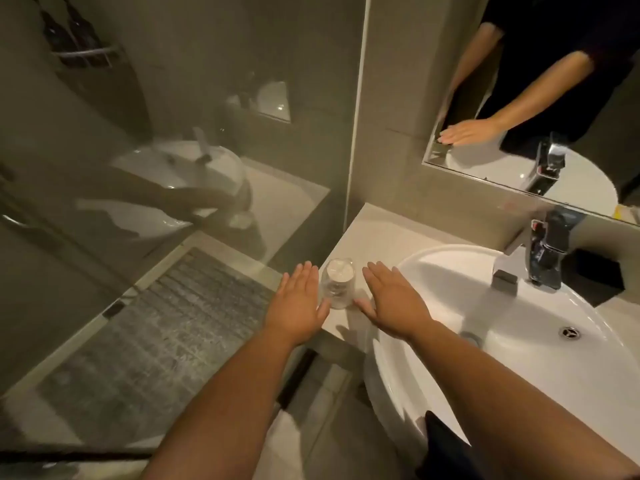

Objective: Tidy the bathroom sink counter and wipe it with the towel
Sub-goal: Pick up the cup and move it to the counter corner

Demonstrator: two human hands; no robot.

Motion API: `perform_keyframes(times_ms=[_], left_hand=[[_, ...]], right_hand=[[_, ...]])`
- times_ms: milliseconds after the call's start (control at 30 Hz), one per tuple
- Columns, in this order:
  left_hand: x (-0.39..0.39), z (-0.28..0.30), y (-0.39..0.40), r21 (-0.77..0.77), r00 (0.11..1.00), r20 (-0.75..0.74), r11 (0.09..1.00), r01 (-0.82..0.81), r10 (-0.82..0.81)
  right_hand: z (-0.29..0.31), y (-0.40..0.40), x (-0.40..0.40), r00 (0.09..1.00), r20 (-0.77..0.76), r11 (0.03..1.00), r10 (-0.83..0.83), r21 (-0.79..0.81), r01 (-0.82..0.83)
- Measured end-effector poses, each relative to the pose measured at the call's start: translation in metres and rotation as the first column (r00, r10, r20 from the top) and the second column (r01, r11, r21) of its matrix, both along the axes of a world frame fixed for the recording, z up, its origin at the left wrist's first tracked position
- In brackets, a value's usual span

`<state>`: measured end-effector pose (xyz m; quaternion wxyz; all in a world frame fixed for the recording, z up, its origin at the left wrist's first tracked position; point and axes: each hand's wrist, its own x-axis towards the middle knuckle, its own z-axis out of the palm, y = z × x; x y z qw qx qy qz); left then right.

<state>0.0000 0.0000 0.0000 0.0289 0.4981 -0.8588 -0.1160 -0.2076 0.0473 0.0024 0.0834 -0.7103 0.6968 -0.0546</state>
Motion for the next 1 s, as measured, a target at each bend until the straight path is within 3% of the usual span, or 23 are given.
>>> perform_keyframes(times_ms=[133,567,800,1000], left_hand=[[-0.007,-0.007,-0.017,0.042,1.0,-0.03,0.999,0.005,-0.004],[-0.027,-0.022,-0.052,0.179,0.969,-0.241,0.979,0.097,-0.052],[-0.045,0.04,-0.057,0.145,0.914,-0.398,0.979,0.146,-0.077],[-0.075,0.085,-0.038,0.101,0.871,-0.443,0.954,0.282,-0.21]], right_hand=[[-0.011,-0.019,-0.005,0.997,0.023,0.997,0.071,-0.01,-0.071],[-0.02,-0.051,-0.003,0.981,0.194,1.0,-0.007,0.014,0.005],[0.049,-0.037,-0.01,0.94,0.329,0.981,-0.088,-0.135,0.139],[0.093,0.01,-0.033,0.935,0.294,0.934,-0.201,-0.232,0.273]])
